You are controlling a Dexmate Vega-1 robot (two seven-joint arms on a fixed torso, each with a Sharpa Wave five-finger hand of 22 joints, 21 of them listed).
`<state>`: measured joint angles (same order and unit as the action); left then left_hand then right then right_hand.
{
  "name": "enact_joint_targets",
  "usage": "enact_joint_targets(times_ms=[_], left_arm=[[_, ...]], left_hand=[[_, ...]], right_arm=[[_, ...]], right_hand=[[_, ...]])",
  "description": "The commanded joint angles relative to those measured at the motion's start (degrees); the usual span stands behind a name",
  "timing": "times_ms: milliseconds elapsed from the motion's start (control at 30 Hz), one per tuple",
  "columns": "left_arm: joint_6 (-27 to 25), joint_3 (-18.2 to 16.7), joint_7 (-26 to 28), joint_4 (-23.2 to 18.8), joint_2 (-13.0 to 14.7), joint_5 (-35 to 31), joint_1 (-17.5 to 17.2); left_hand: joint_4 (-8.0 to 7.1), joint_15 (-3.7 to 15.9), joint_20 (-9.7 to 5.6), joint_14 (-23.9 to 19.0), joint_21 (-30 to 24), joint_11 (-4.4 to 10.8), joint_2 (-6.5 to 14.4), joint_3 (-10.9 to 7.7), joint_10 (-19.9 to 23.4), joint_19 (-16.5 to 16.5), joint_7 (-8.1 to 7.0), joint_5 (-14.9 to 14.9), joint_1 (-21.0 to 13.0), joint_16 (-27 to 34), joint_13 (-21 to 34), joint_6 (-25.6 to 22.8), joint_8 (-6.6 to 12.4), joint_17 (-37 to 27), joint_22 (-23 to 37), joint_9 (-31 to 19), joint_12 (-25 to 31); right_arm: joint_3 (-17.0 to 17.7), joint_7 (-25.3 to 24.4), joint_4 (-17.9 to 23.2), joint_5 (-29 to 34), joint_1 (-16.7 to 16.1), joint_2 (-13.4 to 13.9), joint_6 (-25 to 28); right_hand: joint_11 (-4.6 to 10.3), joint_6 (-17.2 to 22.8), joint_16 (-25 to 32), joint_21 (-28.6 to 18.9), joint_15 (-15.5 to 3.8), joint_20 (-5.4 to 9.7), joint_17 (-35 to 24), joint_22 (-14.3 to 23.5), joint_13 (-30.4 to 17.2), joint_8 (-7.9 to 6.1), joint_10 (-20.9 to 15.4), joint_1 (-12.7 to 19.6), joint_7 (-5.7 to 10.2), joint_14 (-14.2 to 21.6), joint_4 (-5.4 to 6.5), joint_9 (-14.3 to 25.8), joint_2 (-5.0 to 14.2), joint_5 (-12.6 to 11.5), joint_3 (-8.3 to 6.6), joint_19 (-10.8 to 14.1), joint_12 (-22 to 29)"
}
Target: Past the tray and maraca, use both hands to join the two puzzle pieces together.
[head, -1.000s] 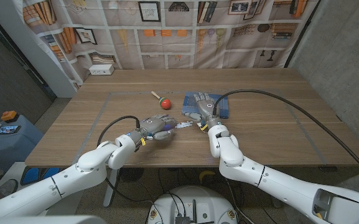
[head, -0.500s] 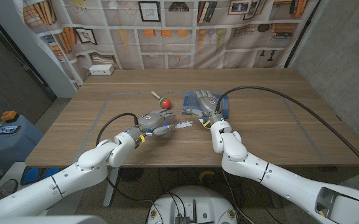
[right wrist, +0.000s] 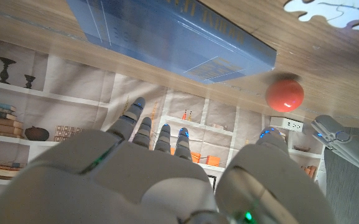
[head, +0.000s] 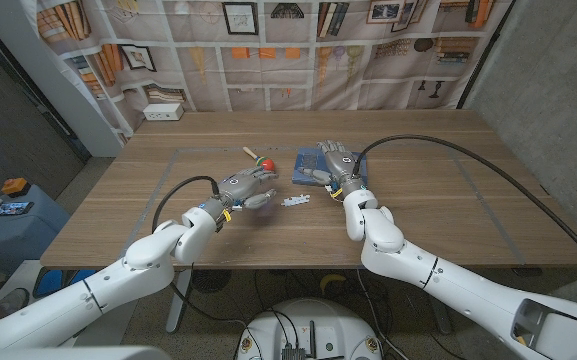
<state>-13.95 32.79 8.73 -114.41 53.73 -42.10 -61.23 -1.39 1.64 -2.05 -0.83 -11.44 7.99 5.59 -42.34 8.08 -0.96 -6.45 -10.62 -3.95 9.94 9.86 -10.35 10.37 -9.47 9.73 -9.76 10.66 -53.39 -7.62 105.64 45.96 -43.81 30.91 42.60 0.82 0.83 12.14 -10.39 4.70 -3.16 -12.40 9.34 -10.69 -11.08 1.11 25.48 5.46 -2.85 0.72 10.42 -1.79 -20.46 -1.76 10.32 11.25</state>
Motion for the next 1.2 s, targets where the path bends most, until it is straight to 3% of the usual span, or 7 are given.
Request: enact_joint_targets(times_ms=[33,733,1200], left_arm=[[-2.39,-0.84,2.36,0.35,-1.35,1.03,0.25],[-4.78,-1.6,6.98,1.82,-4.92,5.81,1.12],[-1.38,-2.15,10.68,5.61,-7.71,12.41,3.36]], left_hand=[[0.04,7.74,-3.97,-0.4,-0.31,0.13,4.57,-0.3,0.36,-0.45,-0.16,0.11,-0.14,0.34,0.0,-0.36,0.11,-0.09,0.16,-0.22,0.08],[0.46,7.59,-3.74,-0.59,-0.38,-0.13,4.59,-0.34,0.44,-1.36,-0.01,0.15,-0.35,0.25,0.0,-0.46,0.11,-0.02,0.1,-0.2,0.08],[0.91,7.33,-3.5,-0.79,-0.29,-0.44,4.69,-0.37,0.23,-1.63,0.19,0.18,-0.67,0.23,-0.01,-0.35,0.03,0.02,0.08,-0.2,0.01]], right_arm=[[2.44,-1.76,0.02,-3.92,-0.15,1.14,-1.5],[7.1,-5.45,-0.35,-12.22,-0.97,4.4,-7.18],[9.22,-5.9,-0.93,-16.88,-0.81,5.87,-10.02]], right_hand=[[-0.04,0.56,0.19,-0.23,-0.17,0.17,-0.15,0.17,-0.08,-0.16,-0.18,-0.6,0.28,0.18,0.43,0.08,0.13,-0.37,-0.26,0.3,0.3],[0.69,0.79,0.62,-0.65,-1.53,1.37,-0.25,0.15,-0.08,-0.14,-1.23,-2.22,0.7,1.22,1.32,0.06,0.83,-0.24,0.24,1.83,0.36],[0.81,0.32,0.66,-0.62,-2.19,1.93,-0.26,0.14,-0.07,0.08,-1.77,-3.01,0.74,1.45,1.76,0.05,1.24,-0.15,0.48,2.23,0.35]])
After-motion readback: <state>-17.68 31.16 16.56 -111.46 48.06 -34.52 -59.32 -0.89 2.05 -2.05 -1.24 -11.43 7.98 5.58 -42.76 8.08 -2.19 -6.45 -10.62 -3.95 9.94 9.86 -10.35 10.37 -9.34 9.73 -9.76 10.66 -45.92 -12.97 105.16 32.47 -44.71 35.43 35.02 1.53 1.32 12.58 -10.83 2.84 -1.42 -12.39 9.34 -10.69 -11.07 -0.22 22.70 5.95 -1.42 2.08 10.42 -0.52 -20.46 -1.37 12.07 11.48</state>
